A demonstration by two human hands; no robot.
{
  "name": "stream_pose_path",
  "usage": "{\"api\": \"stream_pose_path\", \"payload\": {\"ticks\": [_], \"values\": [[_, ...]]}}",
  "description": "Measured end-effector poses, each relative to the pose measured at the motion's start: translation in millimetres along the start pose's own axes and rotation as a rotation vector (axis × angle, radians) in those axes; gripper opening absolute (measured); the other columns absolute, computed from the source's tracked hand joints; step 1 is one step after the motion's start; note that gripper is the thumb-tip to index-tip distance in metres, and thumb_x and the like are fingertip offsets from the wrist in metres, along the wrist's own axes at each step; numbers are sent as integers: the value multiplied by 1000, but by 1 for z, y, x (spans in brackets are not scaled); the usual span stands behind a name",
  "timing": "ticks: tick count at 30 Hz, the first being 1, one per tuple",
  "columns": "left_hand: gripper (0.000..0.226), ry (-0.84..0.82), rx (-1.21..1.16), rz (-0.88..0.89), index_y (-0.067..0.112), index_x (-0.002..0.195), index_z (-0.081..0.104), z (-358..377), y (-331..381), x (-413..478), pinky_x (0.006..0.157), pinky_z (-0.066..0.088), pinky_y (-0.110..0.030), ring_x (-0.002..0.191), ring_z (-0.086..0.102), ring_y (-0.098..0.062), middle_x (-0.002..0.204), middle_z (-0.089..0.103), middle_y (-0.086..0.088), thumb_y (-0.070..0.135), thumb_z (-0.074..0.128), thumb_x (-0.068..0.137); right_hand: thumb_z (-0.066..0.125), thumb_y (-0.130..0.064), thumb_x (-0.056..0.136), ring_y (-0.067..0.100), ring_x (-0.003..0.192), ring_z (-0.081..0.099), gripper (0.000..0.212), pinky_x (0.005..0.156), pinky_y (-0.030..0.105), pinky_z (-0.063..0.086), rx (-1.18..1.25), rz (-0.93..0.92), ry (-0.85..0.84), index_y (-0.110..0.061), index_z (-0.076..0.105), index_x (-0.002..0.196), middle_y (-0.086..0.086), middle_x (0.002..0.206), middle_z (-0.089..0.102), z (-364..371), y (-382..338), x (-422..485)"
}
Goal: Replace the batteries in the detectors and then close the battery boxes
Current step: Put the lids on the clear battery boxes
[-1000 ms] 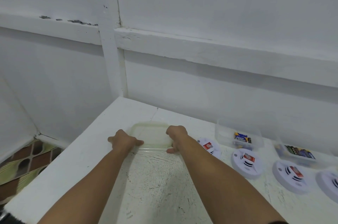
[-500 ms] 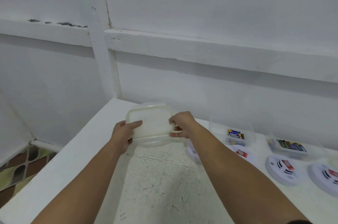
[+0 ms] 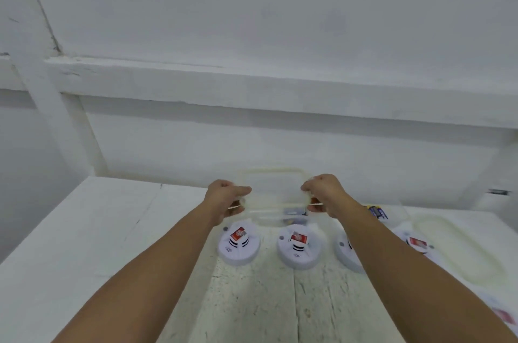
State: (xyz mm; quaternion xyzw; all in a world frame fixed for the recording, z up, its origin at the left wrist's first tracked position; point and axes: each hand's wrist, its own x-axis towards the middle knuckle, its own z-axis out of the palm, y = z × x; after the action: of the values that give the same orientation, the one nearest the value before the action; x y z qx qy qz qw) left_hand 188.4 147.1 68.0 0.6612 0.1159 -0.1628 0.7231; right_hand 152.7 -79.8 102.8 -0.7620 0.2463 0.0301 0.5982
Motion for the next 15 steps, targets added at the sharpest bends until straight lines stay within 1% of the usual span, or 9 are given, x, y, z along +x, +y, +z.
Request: {"api": "stream_pose_path", "payload": {"ticks": [3,6,9,13,15], "values": [[42,20,63,5,10,93,44,21,-6,10,55,55,-29,72,56,-24,88,54,-13,7,81,73,66,-8,85,20,61,44,24,50,31,48,-47,-9,20,-9,43,78,8,72,41,-14,11,10],[43,64,130,34,8,94,47,31,-10,17,52,54,-27,62,55,-23,84,54,-11,9,84,70,68,-12,85,18,59,42,31,48,29,47,-95,-1,12,-10,39,75,6,68,39,-18,22,18],[45,109,190,57,6,94,50,31,-10,22,54,55,-28,51,54,-22,77,55,-11,12,86,67,67,-14,86,18,60,40,32,48,28,45,-118,9,-12,-11,37,75,6,68,37,-17,30,24],[47,121,241,63,7,91,49,34,-8,24,60,59,-32,52,54,-23,76,56,-11,12,88,65,65,-15,85,20,66,42,28,50,29,45,-148,53,-1,-11,40,73,6,72,40,-16,33,28],[48,124,255,71,7,90,48,35,-9,24,58,57,-31,52,52,-22,76,55,-12,11,88,64,64,-13,85,21,67,44,26,52,31,47,-146,64,-2,-10,42,72,7,73,41,-16,34,29]]}}
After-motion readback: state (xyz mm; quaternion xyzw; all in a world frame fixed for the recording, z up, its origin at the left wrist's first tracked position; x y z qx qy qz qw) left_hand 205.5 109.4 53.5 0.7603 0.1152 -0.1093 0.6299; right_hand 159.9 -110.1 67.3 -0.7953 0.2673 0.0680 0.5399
